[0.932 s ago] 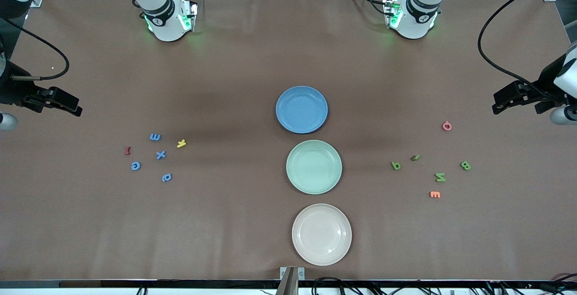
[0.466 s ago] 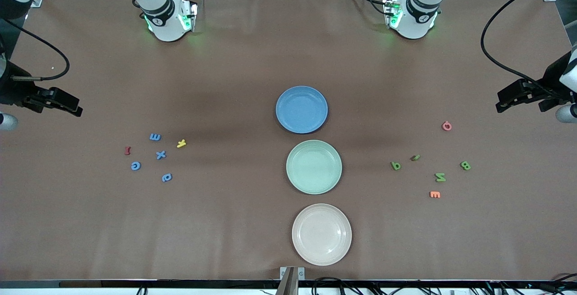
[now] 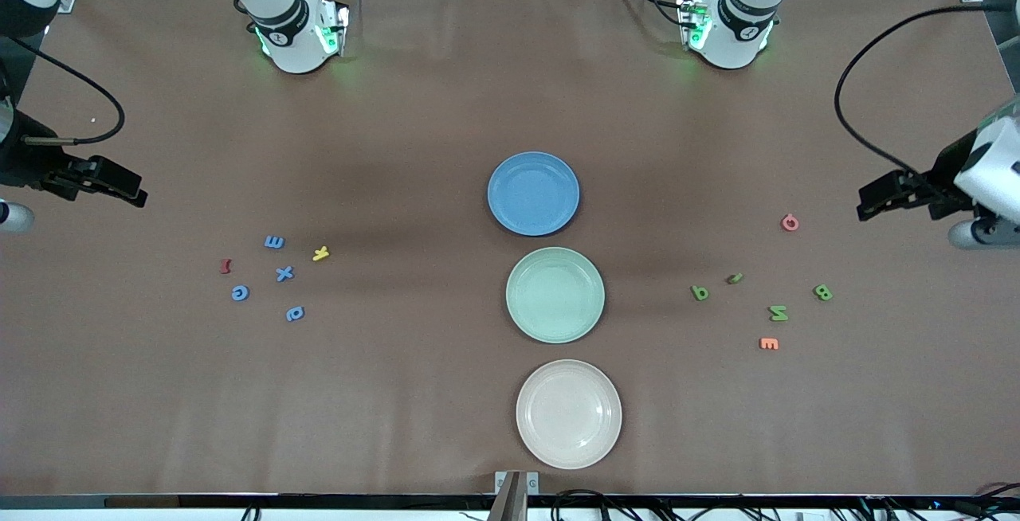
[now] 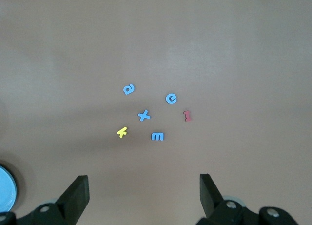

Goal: Sort letters by color into matching plates
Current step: 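Move both grippers from rest down toward their groups of foam letters, then grasp the green p with the left gripper while the right grasps blue x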

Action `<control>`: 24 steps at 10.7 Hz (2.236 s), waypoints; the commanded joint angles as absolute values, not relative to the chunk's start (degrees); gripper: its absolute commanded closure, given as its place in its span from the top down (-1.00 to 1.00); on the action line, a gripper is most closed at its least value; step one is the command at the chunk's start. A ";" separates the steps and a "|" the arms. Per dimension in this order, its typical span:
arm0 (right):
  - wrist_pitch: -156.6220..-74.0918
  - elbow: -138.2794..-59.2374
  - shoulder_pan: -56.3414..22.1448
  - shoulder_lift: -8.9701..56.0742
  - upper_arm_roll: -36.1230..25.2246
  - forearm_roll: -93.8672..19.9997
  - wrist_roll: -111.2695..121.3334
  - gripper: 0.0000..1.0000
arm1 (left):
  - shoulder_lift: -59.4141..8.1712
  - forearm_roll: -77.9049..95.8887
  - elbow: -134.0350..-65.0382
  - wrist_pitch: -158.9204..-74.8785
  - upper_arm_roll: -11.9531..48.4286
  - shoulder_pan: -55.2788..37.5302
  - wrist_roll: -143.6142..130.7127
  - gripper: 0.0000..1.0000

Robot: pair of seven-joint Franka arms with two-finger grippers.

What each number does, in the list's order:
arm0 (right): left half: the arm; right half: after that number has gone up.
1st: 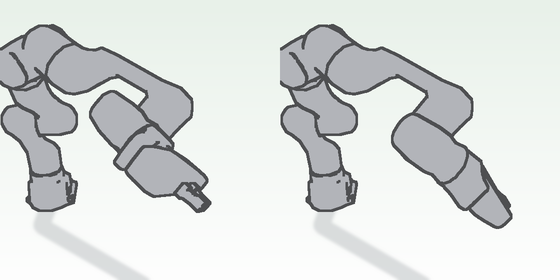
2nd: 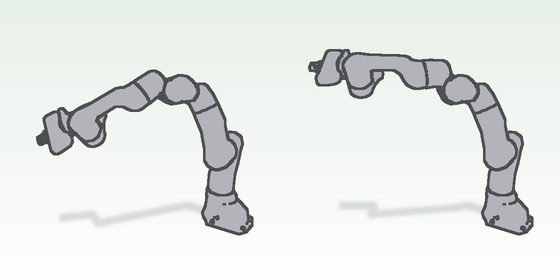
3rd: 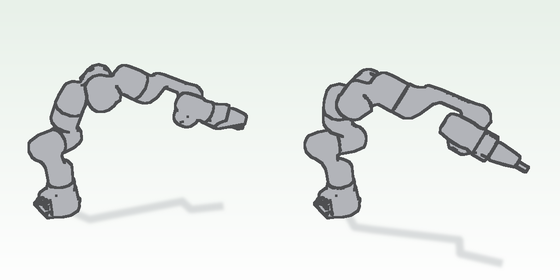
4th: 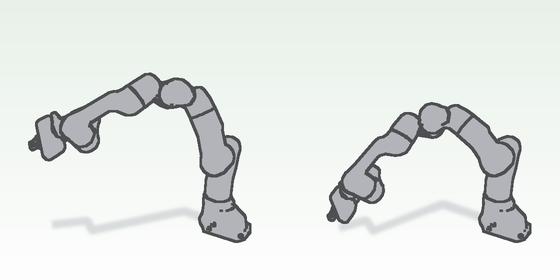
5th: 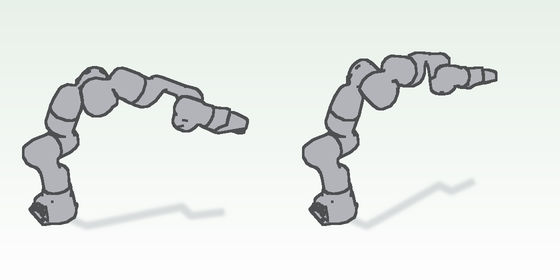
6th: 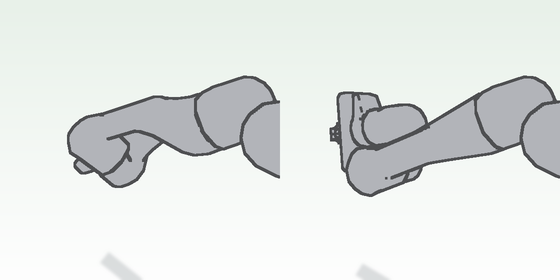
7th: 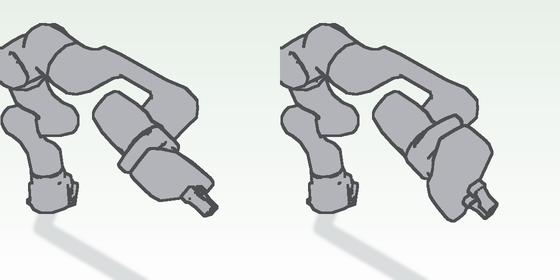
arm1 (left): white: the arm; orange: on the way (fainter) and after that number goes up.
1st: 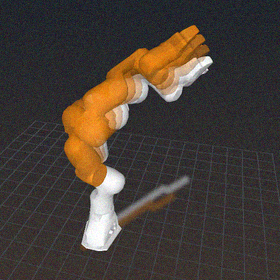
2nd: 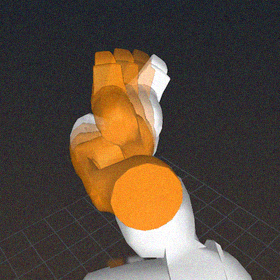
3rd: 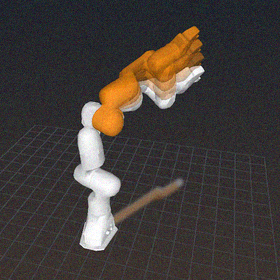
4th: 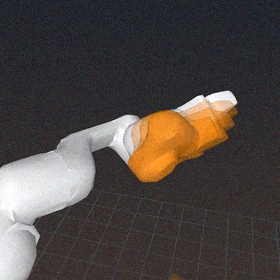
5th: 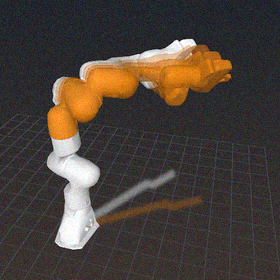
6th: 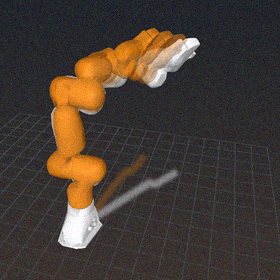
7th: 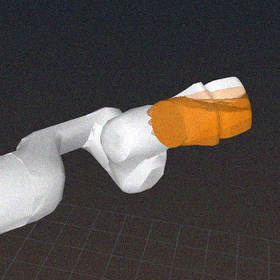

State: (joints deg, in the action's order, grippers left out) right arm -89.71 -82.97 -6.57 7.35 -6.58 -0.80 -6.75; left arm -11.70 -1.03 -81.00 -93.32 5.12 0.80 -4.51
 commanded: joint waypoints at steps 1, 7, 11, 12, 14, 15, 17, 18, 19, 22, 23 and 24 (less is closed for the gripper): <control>-90.17 -82.44 -6.77 8.09 -6.94 -0.61 -7.29 1.00 | -15.02 -1.58 -80.86 -95.54 5.36 0.36 -4.91 1.00; -97.71 -91.30 -6.07 8.17 -7.56 -0.79 -8.44 1.00 | -20.56 0.53 -80.86 -100.89 5.71 0.00 -5.27 1.00; -112.80 -102.09 -6.41 8.09 -7.21 -2.36 -5.56 1.00 | -25.21 1.05 -81.30 -106.77 5.71 -0.09 -5.27 1.00; -117.03 -105.26 -6.59 8.09 -7.03 -3.50 -2.32 1.00 | -25.83 2.53 -82.08 -108.70 5.71 0.09 -5.27 1.00; -123.89 -110.63 -6.59 8.70 -6.42 -3.69 5.06 1.00 | -27.41 4.48 -82.71 -111.52 5.71 0.00 -5.19 1.00; -125.75 -112.39 -6.68 9.14 -6.33 -4.04 8.06 1.00 | -28.29 4.48 -82.71 -112.75 5.71 -0.17 -5.19 1.00; -127.87 -113.99 -6.68 11.41 -5.63 -4.04 15.25 1.00 | -30.31 4.13 -82.71 -114.86 5.71 -0.44 -5.19 1.00; -128.14 -114.08 -6.59 12.56 -5.63 -4.30 18.42 1.00 | -31.11 3.78 -82.71 -115.57 5.54 -0.96 -5.19 1.00; -128.14 -114.17 -6.68 13.87 -5.62 -4.74 20.98 1.00 | -31.90 3.00 -82.79 -115.75 5.54 -1.31 -5.19 1.00; -133.03 -116.09 -6.33 17.04 -3.17 -5.01 22.85 1.00 | -33.31 -0.70 -84.02 -115.75 5.54 -2.64 -5.45 1.00; -137.24 -118.54 -6.15 17.40 -3.08 -5.01 22.85 1.00 | -33.66 -0.70 -84.20 -116.27 5.54 -2.64 -5.54 1.00; -138.50 -119.17 -6.07 17.92 -3.08 -5.01 22.85 1.00 | -34.36 -0.70 -84.72 -117.15 5.71 -2.81 -5.97 1.00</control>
State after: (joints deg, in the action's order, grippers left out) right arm -133.80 -115.92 -6.71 17.49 -3.58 -3.95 21.39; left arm -33.72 0.79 -83.51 -115.20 5.72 -2.50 -4.74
